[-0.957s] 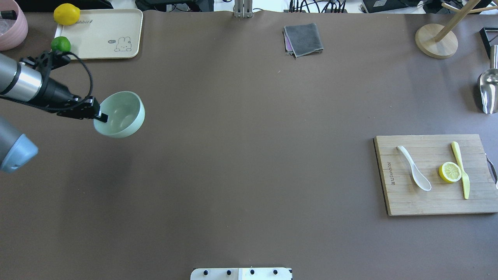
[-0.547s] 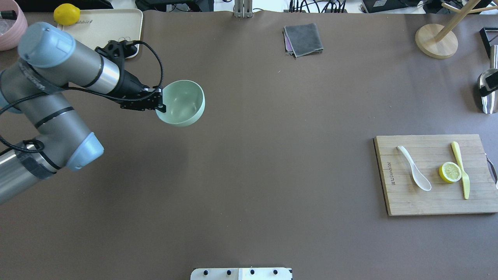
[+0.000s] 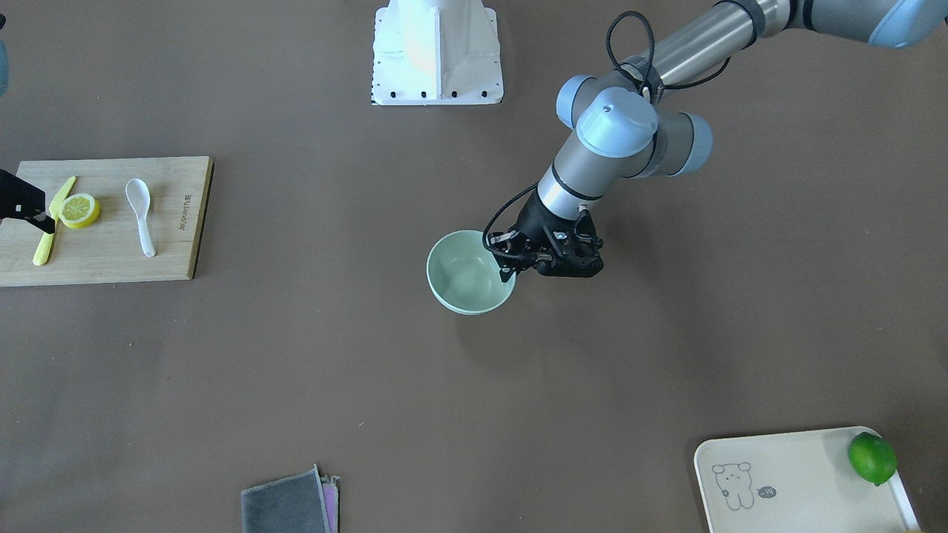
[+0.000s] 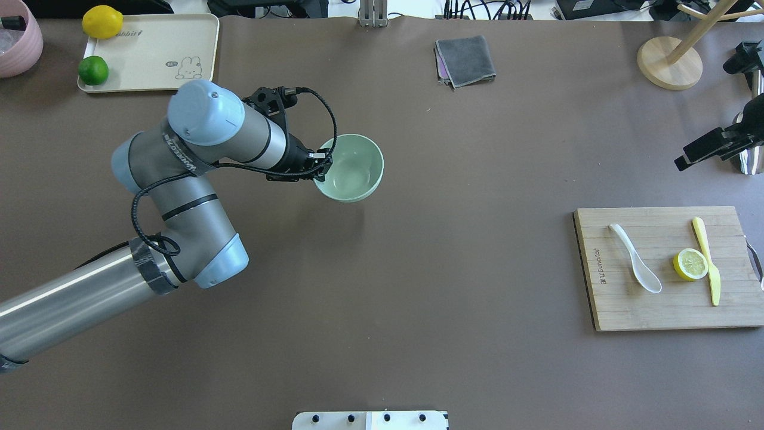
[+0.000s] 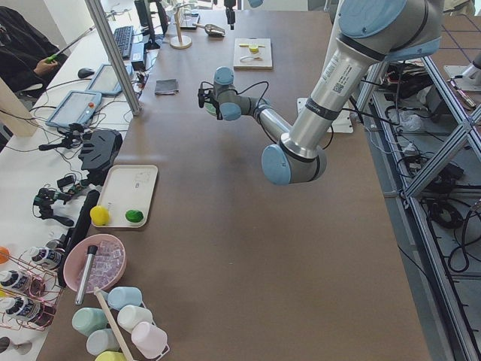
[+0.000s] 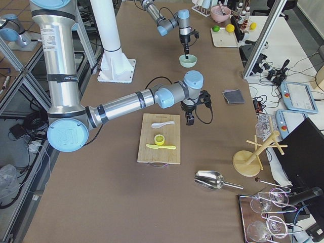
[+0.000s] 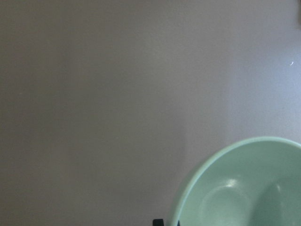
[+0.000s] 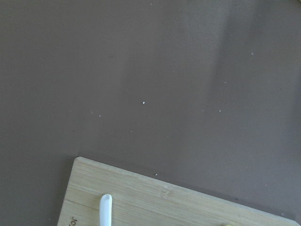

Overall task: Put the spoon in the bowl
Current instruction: 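Slide the bowl toward table center with the left gripper while the right arm reaches out, then withdraw the left gripper from the bowl while the right gripper descends to the spoon, then grasp the white spoon handle with the right gripper and lift it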

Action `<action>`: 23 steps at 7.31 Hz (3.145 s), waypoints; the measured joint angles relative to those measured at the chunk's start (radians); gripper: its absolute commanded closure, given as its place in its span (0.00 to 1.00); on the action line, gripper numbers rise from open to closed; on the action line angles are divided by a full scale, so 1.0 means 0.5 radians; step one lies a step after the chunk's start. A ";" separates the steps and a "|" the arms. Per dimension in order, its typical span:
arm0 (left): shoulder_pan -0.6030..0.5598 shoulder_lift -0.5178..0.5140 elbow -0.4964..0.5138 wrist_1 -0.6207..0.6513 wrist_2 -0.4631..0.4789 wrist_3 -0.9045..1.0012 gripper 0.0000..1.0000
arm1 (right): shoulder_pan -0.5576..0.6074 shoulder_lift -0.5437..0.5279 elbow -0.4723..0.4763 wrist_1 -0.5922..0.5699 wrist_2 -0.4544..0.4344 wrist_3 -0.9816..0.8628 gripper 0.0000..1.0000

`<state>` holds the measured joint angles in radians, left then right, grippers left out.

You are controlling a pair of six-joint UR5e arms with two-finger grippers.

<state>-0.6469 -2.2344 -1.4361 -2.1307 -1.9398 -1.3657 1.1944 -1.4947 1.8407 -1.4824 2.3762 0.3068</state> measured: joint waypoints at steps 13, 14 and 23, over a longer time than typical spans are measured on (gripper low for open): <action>-0.290 0.230 -0.386 0.120 0.076 0.883 0.02 | -0.509 -0.089 -0.027 0.112 -0.192 0.194 0.00; -0.313 0.241 -0.399 0.127 0.077 0.933 0.02 | -0.529 -0.089 -0.122 0.227 -0.198 0.195 0.00; -0.326 0.351 -0.423 0.128 0.158 0.971 0.02 | -0.670 -0.123 -0.228 0.560 -0.302 0.469 1.00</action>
<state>-0.8101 -2.0591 -1.6477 -2.0666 -1.8610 -0.8802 0.8592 -1.5563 1.7266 -1.2023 2.2254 0.5413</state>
